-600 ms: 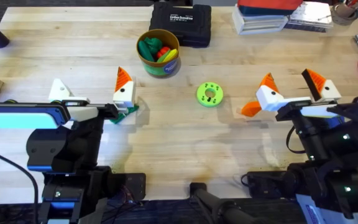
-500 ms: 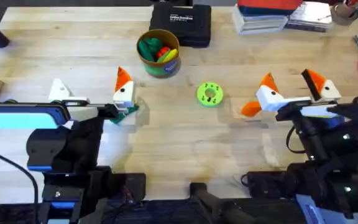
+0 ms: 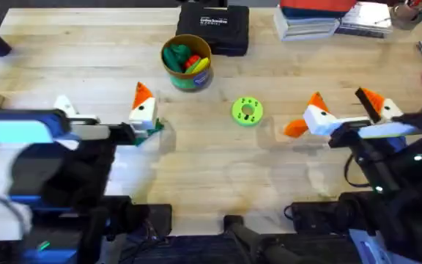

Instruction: Pick up the gripper from the table and insert it into the empty holder that is missing its gripper. Then pick up a screw, insert it into the mounting hole, and use the screwdriver to tighten it. Finally, clean up the table by picking up the vegetable and placing it into the bucket.

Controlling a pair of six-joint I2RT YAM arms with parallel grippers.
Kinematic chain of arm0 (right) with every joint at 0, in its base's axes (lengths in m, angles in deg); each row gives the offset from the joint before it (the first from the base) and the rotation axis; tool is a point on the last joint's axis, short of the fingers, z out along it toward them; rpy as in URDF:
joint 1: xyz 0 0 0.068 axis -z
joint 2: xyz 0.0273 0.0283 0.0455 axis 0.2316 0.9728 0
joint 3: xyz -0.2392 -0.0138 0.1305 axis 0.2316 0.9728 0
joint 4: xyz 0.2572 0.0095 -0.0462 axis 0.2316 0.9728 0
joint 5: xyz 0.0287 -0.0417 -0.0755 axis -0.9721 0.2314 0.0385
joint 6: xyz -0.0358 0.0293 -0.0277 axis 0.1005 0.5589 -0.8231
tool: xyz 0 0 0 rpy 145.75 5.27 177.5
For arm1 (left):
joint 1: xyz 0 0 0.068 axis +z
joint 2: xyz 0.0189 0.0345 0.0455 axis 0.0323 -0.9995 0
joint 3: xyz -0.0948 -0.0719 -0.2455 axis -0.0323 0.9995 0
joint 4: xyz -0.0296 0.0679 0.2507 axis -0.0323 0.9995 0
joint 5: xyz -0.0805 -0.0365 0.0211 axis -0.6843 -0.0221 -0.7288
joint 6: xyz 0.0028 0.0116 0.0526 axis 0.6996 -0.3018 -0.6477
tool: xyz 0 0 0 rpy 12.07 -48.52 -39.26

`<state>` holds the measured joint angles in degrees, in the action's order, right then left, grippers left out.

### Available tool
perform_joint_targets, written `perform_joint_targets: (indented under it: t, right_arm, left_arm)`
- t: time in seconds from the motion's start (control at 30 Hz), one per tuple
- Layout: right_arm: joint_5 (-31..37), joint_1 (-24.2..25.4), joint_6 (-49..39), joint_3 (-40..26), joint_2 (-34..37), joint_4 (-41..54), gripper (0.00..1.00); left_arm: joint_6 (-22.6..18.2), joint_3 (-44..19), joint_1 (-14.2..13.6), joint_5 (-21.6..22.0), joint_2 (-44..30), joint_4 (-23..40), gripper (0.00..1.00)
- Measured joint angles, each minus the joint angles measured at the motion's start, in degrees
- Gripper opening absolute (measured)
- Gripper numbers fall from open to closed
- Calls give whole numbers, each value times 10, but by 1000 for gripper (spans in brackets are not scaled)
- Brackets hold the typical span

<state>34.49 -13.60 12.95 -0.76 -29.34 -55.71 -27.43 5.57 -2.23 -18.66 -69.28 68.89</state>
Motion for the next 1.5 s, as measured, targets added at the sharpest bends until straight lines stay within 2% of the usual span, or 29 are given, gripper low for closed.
perform_joint_targets:
  t: [0.17,0.33,0.43,0.6,0.63,0.77,0.8,0.87,0.93,0.97,1.17,1.33,1.5]
  right_arm:
    - [0,0,0,-147,38,164,994]
    - [0,0,0,-311,99,312,993]
    - [0,0,0,-350,123,353,994]
    - [0,0,0,-354,133,367,994]
    - [0,0,0,-354,133,367,994]
    - [0,0,0,-354,133,367,994]
    - [0,0,0,-354,133,367,994]
    - [0,0,0,-354,133,367,994]
    - [0,0,0,-354,133,367,994]
    - [0,0,0,-354,133,367,994]
    - [0,0,0,-354,133,367,994]
    - [0,0,0,-354,133,367,994]
    - [0,0,0,-354,133,367,994]
  left_arm:
    - [15,-179,0,0,-70,200,986]
    - [28,-346,0,0,-185,405,986]
    - [31,-386,0,0,-231,427,985]
    - [34,-395,0,0,-254,449,988]
    - [37,-395,0,0,-254,448,864]
    - [35,-395,0,0,-254,442,268]
    - [31,-395,0,2,-254,430,300]
    - [31,-395,0,2,-254,393,633]
    - [31,-395,0,2,-254,369,915]
    - [32,-395,0,2,-254,364,968]
    - [33,-395,0,2,-254,369,986]
    - [40,-395,0,-9,-254,442,986]
    - [48,-395,0,-18,-254,419,986]
